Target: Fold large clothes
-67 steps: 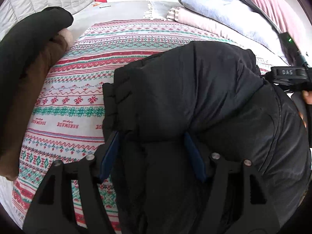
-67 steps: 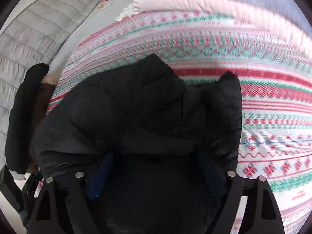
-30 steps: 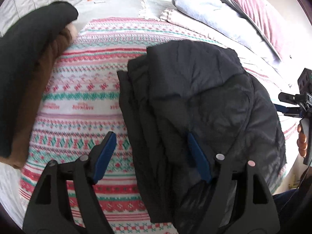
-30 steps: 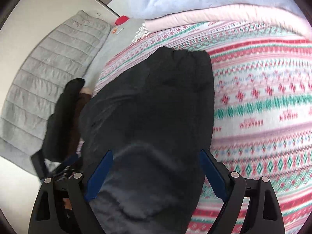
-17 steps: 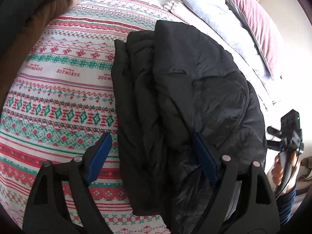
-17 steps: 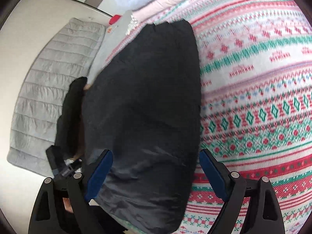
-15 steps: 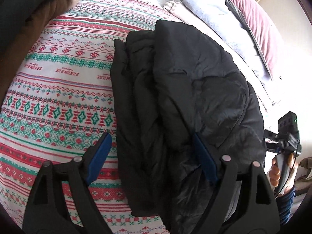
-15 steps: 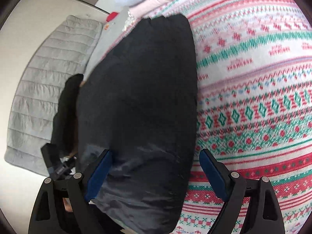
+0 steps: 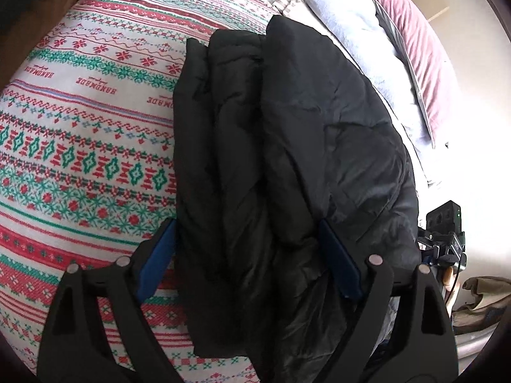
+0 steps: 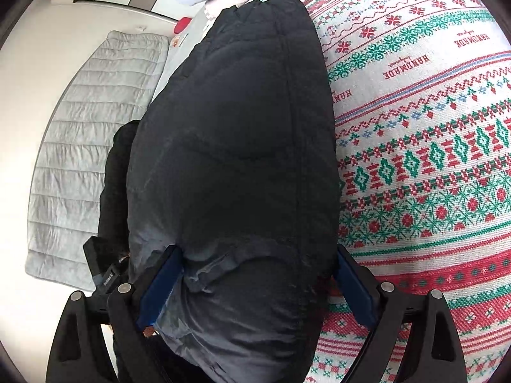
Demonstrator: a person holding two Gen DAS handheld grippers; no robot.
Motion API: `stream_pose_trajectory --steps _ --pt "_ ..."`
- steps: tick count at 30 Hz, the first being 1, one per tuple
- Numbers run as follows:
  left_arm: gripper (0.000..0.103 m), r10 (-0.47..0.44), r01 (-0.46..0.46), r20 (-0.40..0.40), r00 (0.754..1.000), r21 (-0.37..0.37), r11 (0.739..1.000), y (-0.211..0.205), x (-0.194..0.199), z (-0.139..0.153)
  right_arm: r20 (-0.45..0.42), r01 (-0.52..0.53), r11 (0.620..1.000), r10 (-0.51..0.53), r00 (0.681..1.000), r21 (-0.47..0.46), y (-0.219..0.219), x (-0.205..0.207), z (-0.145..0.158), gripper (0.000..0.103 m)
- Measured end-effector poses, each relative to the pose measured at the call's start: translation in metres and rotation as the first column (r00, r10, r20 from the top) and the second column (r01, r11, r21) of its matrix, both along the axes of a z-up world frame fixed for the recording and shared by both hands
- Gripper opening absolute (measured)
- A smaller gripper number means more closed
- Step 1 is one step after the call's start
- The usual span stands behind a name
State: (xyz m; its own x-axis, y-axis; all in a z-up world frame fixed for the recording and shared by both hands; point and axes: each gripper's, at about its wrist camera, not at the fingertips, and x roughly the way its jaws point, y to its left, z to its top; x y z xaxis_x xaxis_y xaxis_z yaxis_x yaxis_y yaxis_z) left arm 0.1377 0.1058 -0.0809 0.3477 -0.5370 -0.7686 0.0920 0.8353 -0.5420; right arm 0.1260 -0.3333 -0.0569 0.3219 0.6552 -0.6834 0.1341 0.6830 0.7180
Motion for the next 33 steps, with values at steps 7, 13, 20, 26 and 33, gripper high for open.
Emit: stream_pose_trajectory --steps 7,13,20,26,33 --pt "0.089 0.005 -0.005 -0.004 1.000 -0.018 1.000 -0.007 0.002 -0.003 0.002 0.008 1.000 -0.008 1.000 0.001 0.014 0.004 -0.003 0.095" --pt "0.089 -0.001 0.001 0.001 1.000 -0.035 0.999 -0.012 -0.001 -0.011 0.026 0.031 0.999 -0.031 0.999 0.011 0.025 0.003 -0.008 0.095" --pt "0.089 -0.002 0.002 -0.005 1.000 -0.048 0.999 -0.013 0.001 -0.011 0.061 0.016 0.998 -0.012 0.998 -0.057 0.046 0.005 0.003 0.088" --pt "0.089 -0.004 0.002 0.059 0.998 0.037 0.999 -0.023 -0.004 -0.006 0.069 0.004 0.998 0.000 0.998 -0.055 0.043 0.006 0.000 0.086" --pt "0.090 -0.012 0.001 0.106 0.994 0.107 0.994 -0.035 -0.005 -0.006 0.077 -0.005 0.998 0.009 0.997 -0.056 0.032 0.006 -0.009 0.086"
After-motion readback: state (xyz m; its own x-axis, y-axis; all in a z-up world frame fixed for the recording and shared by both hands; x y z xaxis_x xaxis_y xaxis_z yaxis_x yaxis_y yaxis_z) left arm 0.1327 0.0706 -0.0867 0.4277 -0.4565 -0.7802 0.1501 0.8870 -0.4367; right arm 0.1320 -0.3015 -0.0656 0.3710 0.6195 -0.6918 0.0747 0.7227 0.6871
